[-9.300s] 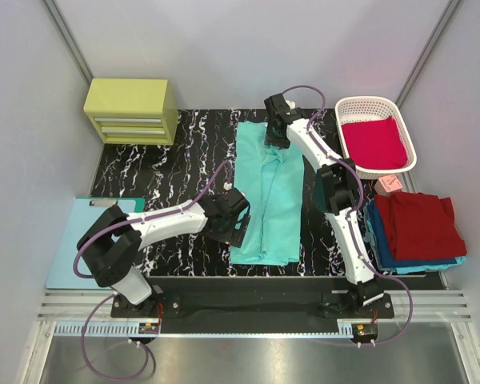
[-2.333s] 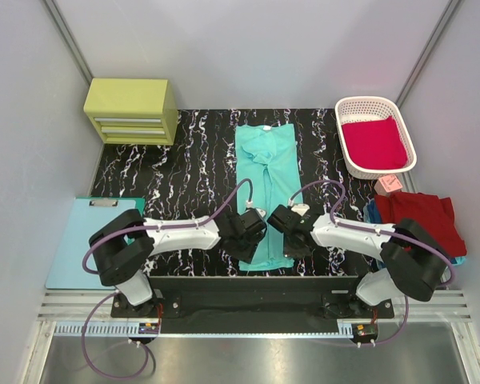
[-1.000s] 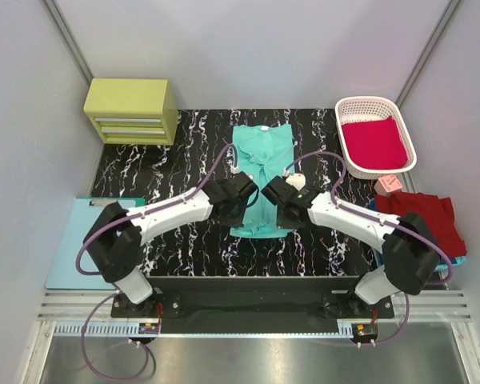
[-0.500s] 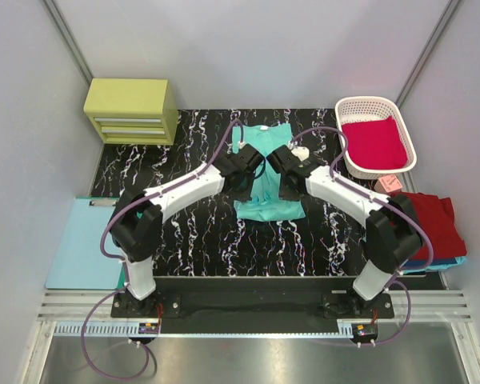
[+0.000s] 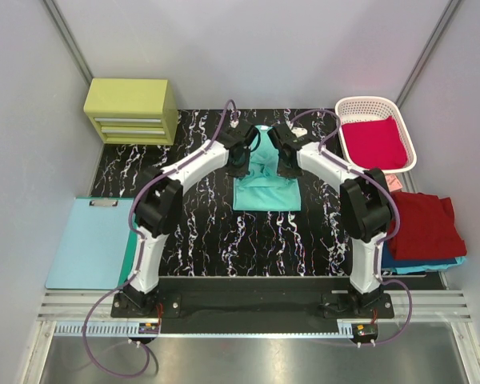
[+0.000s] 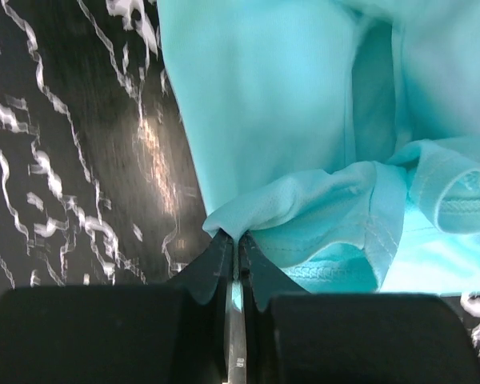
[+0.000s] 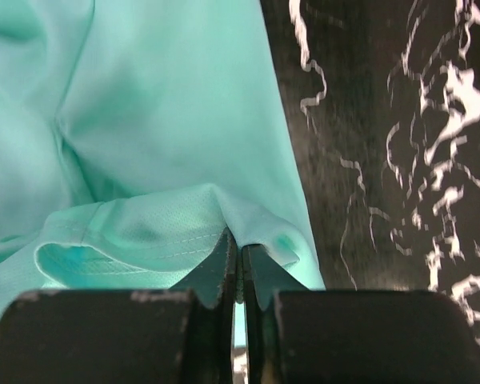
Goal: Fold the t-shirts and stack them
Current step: Fold the folded rectangular tshirt in 1/3 of the way
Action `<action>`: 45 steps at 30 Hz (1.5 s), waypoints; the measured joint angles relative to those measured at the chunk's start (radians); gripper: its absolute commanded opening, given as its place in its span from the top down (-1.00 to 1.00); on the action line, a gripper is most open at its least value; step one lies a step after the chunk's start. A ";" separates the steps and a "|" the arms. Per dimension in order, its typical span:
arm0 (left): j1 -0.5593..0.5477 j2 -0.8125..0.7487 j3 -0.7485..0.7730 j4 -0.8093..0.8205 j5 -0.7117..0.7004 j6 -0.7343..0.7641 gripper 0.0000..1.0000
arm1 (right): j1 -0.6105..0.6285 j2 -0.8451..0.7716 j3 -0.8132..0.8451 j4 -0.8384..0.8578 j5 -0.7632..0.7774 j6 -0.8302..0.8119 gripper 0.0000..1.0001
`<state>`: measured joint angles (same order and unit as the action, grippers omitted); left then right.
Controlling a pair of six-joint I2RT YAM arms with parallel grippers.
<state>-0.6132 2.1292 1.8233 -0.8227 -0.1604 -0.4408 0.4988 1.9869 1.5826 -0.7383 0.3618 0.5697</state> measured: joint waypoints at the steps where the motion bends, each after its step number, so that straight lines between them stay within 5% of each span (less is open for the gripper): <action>1: 0.007 0.024 0.029 0.000 0.002 0.000 0.85 | -0.007 0.018 0.016 0.003 -0.001 -0.002 1.00; 19: 0.063 0.232 0.243 -0.016 0.052 0.031 0.71 | -0.042 0.244 0.188 0.016 -0.015 -0.048 1.00; 22: 0.069 0.237 0.258 -0.014 0.061 0.031 0.22 | -0.042 0.248 0.198 0.019 -0.014 -0.055 0.47; 23: 0.072 0.237 0.258 -0.014 0.061 0.031 0.04 | -0.042 0.248 0.197 0.020 -0.014 -0.057 -0.09; 24: 0.072 0.235 0.255 -0.011 0.058 0.028 -0.23 | -0.042 0.247 0.195 0.024 -0.011 -0.058 -0.32; 26: 0.072 0.214 0.211 0.018 0.046 0.029 -0.47 | -0.042 0.226 0.164 0.049 -0.004 -0.058 -0.76; 30: 0.074 0.102 0.057 0.061 0.024 0.014 -0.61 | -0.042 0.156 0.122 0.055 0.005 -0.069 -0.97; 37: 0.065 -0.074 -0.041 0.144 0.021 0.000 -0.60 | -0.019 -0.021 0.026 0.092 0.028 -0.069 -0.87; 43: 0.010 -0.193 -0.257 0.214 0.029 -0.023 -0.47 | 0.042 -0.076 -0.132 0.107 0.013 -0.045 0.08; 45: -0.016 -0.198 -0.323 0.228 0.037 -0.032 -0.38 | 0.058 -0.072 -0.181 0.103 -0.004 -0.032 0.21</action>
<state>-0.6289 1.9308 1.5002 -0.5945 -0.1234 -0.4732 0.5564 1.9148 1.4014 -0.6357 0.3580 0.5381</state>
